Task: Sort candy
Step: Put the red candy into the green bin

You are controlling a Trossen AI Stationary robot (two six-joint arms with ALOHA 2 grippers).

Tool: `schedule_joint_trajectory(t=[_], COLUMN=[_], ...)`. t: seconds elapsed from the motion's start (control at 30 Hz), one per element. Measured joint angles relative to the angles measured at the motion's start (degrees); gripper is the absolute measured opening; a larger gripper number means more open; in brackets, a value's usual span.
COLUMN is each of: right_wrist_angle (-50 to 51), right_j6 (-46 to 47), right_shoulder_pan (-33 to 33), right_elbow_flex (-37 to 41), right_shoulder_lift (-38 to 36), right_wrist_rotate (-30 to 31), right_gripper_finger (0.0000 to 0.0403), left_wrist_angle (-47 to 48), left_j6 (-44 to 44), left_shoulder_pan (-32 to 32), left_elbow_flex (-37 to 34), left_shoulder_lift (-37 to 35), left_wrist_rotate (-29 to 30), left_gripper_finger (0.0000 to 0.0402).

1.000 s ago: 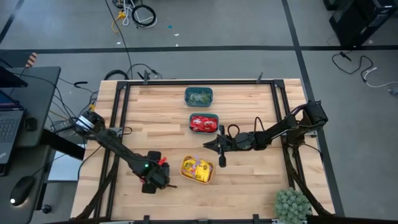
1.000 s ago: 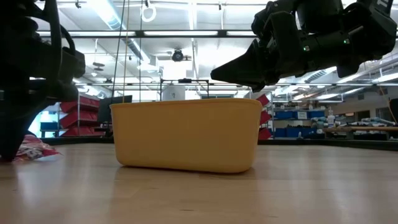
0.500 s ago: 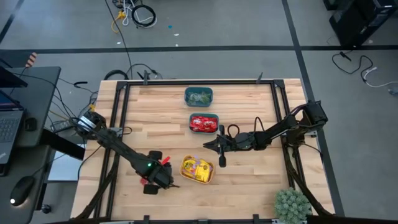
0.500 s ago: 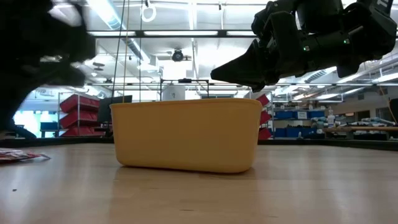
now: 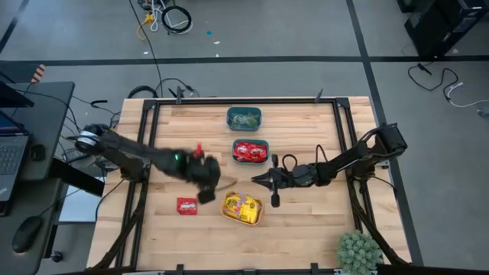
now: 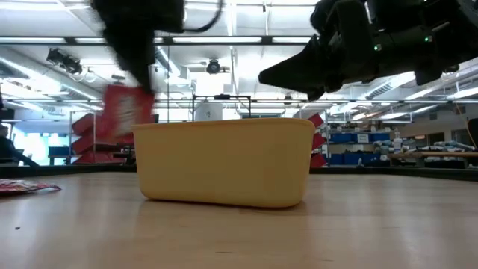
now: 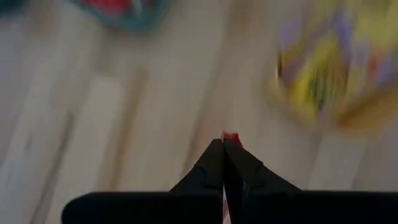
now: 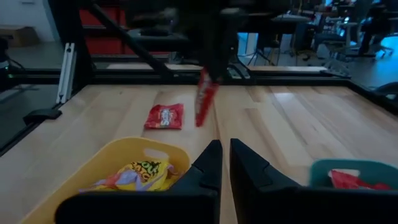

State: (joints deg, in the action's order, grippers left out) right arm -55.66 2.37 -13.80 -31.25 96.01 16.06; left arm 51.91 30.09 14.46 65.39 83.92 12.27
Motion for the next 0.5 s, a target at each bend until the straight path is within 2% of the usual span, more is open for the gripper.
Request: schedule_joint_trajectory(t=[0.17, 0.33, 0.5], right_wrist_angle=[0.8, 5.1, 7.7], right_j6=[0.0, 0.0, 0.0], right_shoulder_pan=[-0.8, -1.4, -1.8], right_elbow_flex=[2.3, 3.3, 3.3], right_shoulder_lift=[-4.2, -8.4, -10.6], right_wrist_rotate=[3.9, 6.8, 6.9], right_gripper_finger=[0.0020, 0.0018, 0.0020], left_wrist_angle=[-14.3, -24.0, -34.2], left_j6=[-5.0, -10.4, -13.3], left_shoulder_pan=[-7.6, -15.3, -22.3], left_elbow_flex=[0.0, 0.0, 0.0], left_shoulder_lift=[-2.2, -0.3, 3.7], left_wrist_rotate=[-1.4, -3.7, -11.5], left_gripper_finger=[0.0000, 0.0000, 0.0000])
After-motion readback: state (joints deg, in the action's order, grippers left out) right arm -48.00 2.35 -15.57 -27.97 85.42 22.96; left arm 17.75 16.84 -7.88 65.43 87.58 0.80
